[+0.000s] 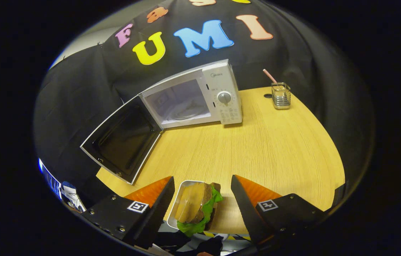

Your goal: Open the microwave, put the food inside, and close the microwave door.

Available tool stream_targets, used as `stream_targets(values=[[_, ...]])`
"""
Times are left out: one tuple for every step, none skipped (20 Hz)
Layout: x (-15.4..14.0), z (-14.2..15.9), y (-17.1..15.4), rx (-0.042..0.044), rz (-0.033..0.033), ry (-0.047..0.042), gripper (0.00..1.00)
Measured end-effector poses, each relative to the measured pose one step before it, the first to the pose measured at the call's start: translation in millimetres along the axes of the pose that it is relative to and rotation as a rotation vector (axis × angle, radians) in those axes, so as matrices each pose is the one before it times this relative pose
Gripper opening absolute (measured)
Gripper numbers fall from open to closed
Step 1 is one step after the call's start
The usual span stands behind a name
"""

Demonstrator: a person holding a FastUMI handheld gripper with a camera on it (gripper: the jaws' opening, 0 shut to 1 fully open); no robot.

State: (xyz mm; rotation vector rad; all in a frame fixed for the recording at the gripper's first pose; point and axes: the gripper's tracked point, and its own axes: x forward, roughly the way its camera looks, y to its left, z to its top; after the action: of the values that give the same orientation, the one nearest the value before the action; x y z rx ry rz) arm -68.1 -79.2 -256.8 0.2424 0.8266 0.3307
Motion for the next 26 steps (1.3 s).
stream_targets(values=[[3.00, -5.43, -0.63, 0.01666, 0.00346, 0.01902, 0.96], [2.20, -6.17, -2.00, 0.01307, 0.00063, 0.01876, 0.96], [2.79, -4.24, -0.84, 0.01000, 0.00038, 0.02073, 0.96], [3.17, -5.11, -0.70, 0.00650, 0.00073, 0.01675, 0.96], [1.33, -5.19, -0.36, 0.00355, 0.00032, 0.02287, 0.96], [1.62, -7.93, 0.26, 0.00160, 0.00137, 0.02313, 0.96], [1.68, -4.73, -0.36, 0.00012, -0.00335, 0.01867, 0.96], [3.18, -4.27, -1.95, -0.00138, -0.01097, 0.01458, 0.95], [2.46, -3.34, -0.44, 0.00179, -0.00787, 0.01279, 0.94], [2.07, -2.15, -0.11, 0.00542, -0.00600, 0.01068, 0.94], [2.59, -1.04, 1.81, 0.00698, -0.00223, 0.00529, 0.93], [0.87, 0.15, 2.31, 0.01279, -0.00037, 0.00245, 0.84], [-0.63, 1.12, 1.11, 0.01158, -0.00513, 0.00293, 0.68], [3.80, -0.59, 1.94, 0.00901, -0.00225, 0.01095, 0.64], [3.24, 2.18, 1.45, 0.00932, -0.00606, 0.00367, 0.56], [-0.40, 0.85, 0.28, 0.00448, -0.00664, 0.00275, 0.55], [0.65, 0.80, 1.01, 0.00639, -0.00338, 0.00996, 0.48], [0.18, 0.53, 0.06, 0.00993, -0.00947, 0.00026, 0.48], [-0.16, -0.69, 1.49, -0.00352, -0.00726, 0.01617, 0.40], [0.75, 2.84, 2.75, 0.01299, -0.00456, -0.02022, 0.40], [-0.41, -1.44, 2.74, -0.00390, 0.00097, 0.02256, 0.26], [-2.20, 2.14, -0.72, -0.00468, -0.01527, -0.01124, 0.26], [-2.95, -1.01, 5.63, -0.01297, 0.00938, 0.01441, 0.26], [-3.07, 2.78, 3.10, -0.00595, -0.00557, -0.00855, 0.26], [-3.29, 2.66, 2.99, -0.01020, -0.01208, -0.00979, 0.26], [-3.92, 1.02, 1.89, -0.01326, -0.00550, 0.00470, 0.26]])
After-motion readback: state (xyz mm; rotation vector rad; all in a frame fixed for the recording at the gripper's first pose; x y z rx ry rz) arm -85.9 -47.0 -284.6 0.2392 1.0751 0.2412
